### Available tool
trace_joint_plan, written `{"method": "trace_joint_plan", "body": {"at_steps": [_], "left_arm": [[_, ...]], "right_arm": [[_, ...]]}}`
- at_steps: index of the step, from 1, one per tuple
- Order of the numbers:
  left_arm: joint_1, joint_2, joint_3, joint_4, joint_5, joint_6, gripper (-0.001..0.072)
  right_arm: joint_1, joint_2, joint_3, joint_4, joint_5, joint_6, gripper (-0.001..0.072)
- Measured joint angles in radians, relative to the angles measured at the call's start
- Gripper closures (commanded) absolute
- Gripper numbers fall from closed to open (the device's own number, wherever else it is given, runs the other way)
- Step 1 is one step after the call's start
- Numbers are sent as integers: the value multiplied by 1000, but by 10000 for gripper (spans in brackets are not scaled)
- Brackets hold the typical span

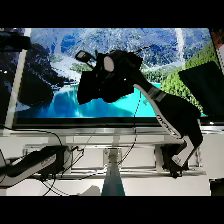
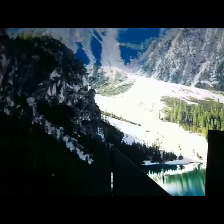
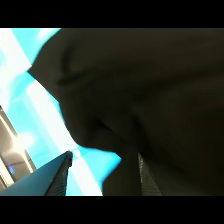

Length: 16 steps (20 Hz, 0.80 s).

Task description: Fold the clothes and pants, and hang the long-sleeved shirts on hangers.

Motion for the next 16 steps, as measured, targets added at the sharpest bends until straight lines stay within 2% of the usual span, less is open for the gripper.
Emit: {"method": "trace_joint_plan", "body": {"at_steps": [2, 4, 7, 8, 9, 11, 12, 16], "left_arm": [[16, 12, 0, 1, -5, -1, 699], [24, 18, 0, 2, -8, -1, 698], [30, 22, 0, 1, -14, -1, 699], [31, 23, 0, 1, -14, -1, 698], [31, 23, 0, 0, -14, -1, 698], [32, 24, 0, -15, -15, -1, 699], [32, 24, 0, -33, -15, -1, 699], [32, 24, 0, -85, -16, -1, 698]], "right_arm": [[30, -29, -3, -14, -36, -4, 213], [48, -58, -5, -27, -74, -6, 174], [62, -92, -5, -39, -120, -2, 178], [64, -102, -5, -43, -143, 11, 204], [66, -111, -5, -54, -166, 29, 286], [68, -126, -5, -100, -222, 77, 601], [68, -131, -5, -128, -247, 98, 693], [69, -134, -4, -205, -266, 138, 692]]}}
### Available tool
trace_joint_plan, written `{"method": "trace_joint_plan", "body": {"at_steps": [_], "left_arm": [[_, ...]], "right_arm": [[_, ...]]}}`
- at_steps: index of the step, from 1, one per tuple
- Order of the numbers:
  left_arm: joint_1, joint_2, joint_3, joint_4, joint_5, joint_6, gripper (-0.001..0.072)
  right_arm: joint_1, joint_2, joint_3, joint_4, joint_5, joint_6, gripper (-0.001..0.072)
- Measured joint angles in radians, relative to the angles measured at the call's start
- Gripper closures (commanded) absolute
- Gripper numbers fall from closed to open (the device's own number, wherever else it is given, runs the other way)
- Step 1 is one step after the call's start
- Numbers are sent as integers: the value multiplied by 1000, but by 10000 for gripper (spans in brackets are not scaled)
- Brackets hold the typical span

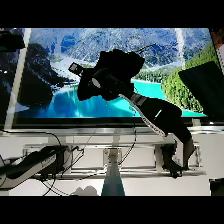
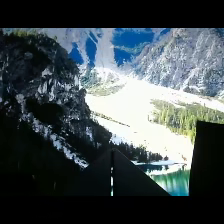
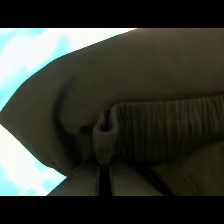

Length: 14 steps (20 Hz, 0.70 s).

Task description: Fold the clothes and pants, and hang the long-sleeved shirts on hangers.

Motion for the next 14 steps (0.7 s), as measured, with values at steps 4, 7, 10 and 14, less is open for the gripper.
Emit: {"method": "trace_joint_plan", "body": {"at_steps": [4, 7, 10, 14], "left_arm": [[2, 0, 0, -18, 0, 2, 699], [5, 2, 0, -22, 0, 15, 699], [6, 8, 0, -21, -1, 19, 699], [31, 43, -23, -21, -41, 22, 699]], "right_arm": [[-32, 56, 1, -69, 58, 16, 692], [-109, 143, 1, -115, 114, 47, 692], [-227, 267, 1, -137, 153, 90, 692], [-414, 444, 1, -146, 211, 116, 692]]}}
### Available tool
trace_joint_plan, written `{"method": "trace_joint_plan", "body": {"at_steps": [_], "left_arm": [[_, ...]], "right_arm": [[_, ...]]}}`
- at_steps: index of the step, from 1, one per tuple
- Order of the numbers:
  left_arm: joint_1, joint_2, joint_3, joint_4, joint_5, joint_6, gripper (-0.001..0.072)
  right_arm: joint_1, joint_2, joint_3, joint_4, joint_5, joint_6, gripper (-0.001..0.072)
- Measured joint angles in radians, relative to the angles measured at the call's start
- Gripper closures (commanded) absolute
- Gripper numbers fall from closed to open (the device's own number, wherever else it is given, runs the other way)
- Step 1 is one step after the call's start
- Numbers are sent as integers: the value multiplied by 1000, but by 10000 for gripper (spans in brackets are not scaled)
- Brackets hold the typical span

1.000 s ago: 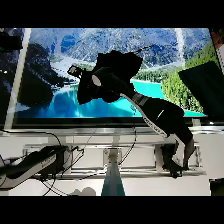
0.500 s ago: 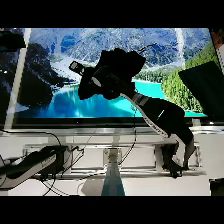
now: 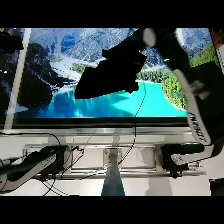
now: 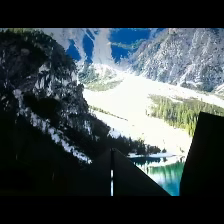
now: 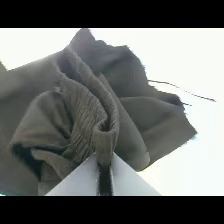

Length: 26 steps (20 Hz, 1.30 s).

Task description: Fold the clothes and pants, and hang the long-sleeved shirts on hangers.

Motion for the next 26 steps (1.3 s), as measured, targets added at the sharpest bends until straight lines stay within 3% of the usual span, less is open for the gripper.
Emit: {"method": "trace_joint_plan", "body": {"at_steps": [4, 10, 17, 18, 19, 22, 26], "left_arm": [[109, 110, -161, -27, -28, 0, 699], [248, 257, -647, -215, -41, 2, 699], [257, 139, -929, -645, 39, 196, 679], [257, 103, -940, -696, 58, 213, 407], [257, 68, -947, -741, 76, 229, 25], [257, -49, -959, -878, 125, 302, 123], [247, -207, -964, -1109, 152, 463, 136]], "right_arm": [[-197, 150, 0, -4, 63, 4, 692], [-388, 235, -3, 20, 141, 5, 692], [-427, 243, -3, 50, 152, 3, 691], [-428, 244, -3, 51, 150, 3, 691], [-429, 245, -3, 51, 148, 2, 691], [-431, 245, -3, 53, 146, 1, 691], [-431, 245, -3, 56, 130, 0, 691]]}}
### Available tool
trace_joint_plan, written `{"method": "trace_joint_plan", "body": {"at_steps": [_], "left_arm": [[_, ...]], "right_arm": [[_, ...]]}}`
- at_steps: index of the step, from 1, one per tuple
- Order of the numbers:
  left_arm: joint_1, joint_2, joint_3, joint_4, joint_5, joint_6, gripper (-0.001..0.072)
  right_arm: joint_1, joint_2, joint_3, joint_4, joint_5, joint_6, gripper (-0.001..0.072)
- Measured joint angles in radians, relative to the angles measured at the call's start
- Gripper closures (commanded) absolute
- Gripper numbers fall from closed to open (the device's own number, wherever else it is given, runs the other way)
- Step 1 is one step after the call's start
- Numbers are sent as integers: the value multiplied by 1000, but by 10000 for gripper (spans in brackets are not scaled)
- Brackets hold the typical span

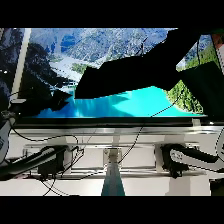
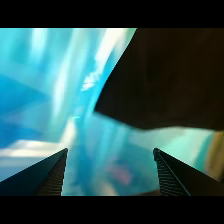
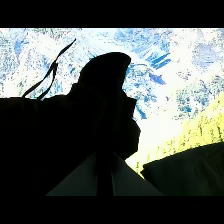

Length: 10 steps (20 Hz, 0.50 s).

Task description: Fold the clothes and pants, and hang the long-sleeved shirts on hangers.

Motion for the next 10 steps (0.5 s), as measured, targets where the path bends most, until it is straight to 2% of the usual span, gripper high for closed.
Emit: {"method": "trace_joint_plan", "body": {"at_steps": [2, 4, 6, 8, 9, 10], "left_arm": [[-26, -71, 2, -88, 6, 87, 137], [-68, -132, 19, -148, 6, 154, 282], [-117, -178, 51, -182, 28, 195, 318], [-163, -206, 89, -216, 81, 220, 502], [-183, -216, 110, -227, 121, 229, 623], [-200, -222, 132, -238, 154, 235, 700]], "right_arm": [[0, 0, 0, 0, -12, 0, 691], [0, 0, 0, 0, -19, 0, 691], [0, 0, 0, 0, -26, 0, 691], [0, 0, 0, 0, -29, 0, 691], [0, 0, 0, 0, -30, 0, 691], [0, 0, 0, 0, -31, 0, 691]]}}
